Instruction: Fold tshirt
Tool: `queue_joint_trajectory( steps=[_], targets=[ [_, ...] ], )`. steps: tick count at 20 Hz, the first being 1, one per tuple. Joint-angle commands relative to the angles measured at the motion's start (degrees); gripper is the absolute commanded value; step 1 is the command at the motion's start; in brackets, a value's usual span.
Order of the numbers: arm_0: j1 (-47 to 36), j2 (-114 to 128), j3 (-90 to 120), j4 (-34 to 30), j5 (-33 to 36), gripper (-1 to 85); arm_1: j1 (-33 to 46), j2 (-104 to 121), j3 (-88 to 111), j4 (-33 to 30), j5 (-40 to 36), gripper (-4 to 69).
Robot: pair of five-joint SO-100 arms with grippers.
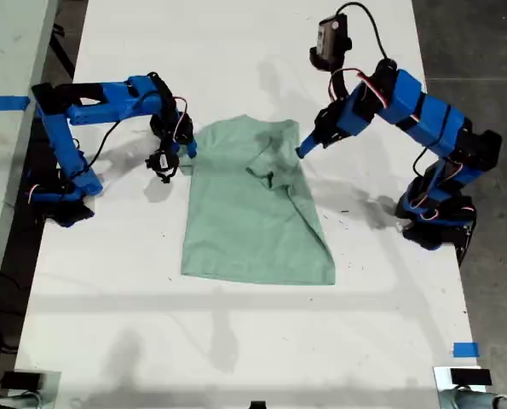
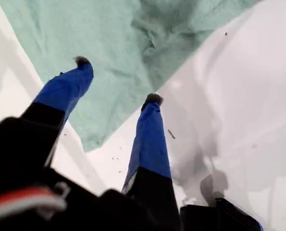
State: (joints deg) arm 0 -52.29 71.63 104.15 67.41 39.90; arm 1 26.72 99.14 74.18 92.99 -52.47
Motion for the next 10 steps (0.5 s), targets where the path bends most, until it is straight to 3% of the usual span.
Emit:
queue_joint_trajectory(
  steps=[1,7,10],
  targets=[
    [-2.3,4.2,0.9,0.3,-2.4,1.5,-1.3,5.7,1.3,0.4,-0.3,20.9],
    [-4.7,22.7,1.7,6.8,-4.7,0.1,-1.2,8.3,7.9,-2.1,0.7,15.3],
    [0.5,21.9,-3.3,6.7,-5.0,0.1,-1.3,9.5,9.7,-2.6,1.2,13.7]
  ],
)
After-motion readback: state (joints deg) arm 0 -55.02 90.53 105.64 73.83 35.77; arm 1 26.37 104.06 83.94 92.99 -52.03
